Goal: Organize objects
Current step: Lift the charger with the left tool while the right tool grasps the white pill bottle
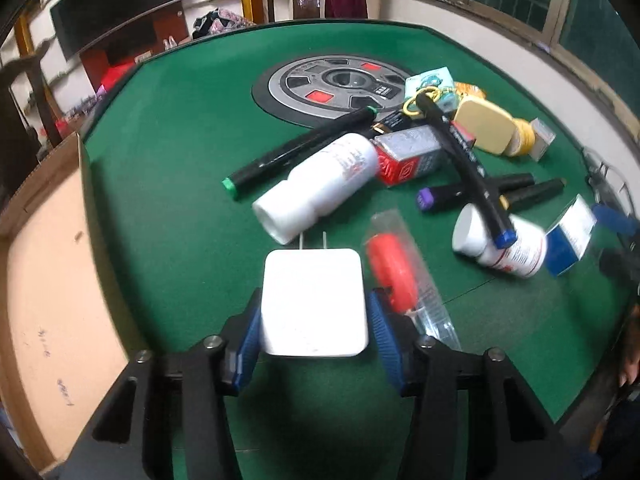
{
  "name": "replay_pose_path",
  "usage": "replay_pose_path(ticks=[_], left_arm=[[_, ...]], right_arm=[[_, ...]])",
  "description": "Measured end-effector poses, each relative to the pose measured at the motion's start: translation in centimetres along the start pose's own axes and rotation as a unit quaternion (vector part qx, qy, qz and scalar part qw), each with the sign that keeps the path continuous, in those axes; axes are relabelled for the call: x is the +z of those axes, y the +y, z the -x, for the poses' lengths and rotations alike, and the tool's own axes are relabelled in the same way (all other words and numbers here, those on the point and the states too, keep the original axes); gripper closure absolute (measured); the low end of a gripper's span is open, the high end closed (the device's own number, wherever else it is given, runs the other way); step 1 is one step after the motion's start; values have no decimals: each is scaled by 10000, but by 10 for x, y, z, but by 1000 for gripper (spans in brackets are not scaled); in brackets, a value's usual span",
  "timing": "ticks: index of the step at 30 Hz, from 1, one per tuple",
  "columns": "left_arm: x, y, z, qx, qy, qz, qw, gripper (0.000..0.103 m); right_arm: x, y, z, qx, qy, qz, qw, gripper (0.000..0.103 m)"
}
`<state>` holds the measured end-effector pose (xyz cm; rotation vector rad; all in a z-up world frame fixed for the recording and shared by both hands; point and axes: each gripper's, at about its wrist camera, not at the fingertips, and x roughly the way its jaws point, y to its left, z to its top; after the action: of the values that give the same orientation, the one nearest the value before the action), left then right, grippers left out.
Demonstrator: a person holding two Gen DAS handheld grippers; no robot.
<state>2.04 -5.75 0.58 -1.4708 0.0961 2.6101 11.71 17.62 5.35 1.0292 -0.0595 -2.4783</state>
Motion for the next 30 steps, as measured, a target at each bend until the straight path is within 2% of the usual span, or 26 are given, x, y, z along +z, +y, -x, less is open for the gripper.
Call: replay_pose_path(ticks=[2,7,10,12,13,16,21,25,30], left_arm=[[-2,-4,5,70,-98,-16,9999,59],[-11,-8,21,-14,-251,37,9997,59],[-14,-7,27,-7,-314,62,9995,59],[-13,-9,29,-13,-323,53,9995,59],[-14,-8,30,-32,-322,68,9995,59],[-23,-1,32,-89,-316,124,9994,59],[-23,1,28,-73,-317,131,9994,59],[-21,0,24,16,-360,99,9993,59],[-22,4,25,-97,-379,209,9990,59]], right_arm=[[4,14,6,90,-52,303,9995,8],[19,52,19,54,-191,1206,9925,8],[26,68,3,127,66,1463,9891,8],[28,80,-17,66,372,1706,9846,20],[29,82,-25,94,478,1779,9828,33],[33,81,-53,152,970,1802,9787,54],[35,79,-82,107,1398,1864,9724,54],[35,82,-97,97,1492,1806,9721,63],[31,84,-93,125,1496,1577,9760,63]])
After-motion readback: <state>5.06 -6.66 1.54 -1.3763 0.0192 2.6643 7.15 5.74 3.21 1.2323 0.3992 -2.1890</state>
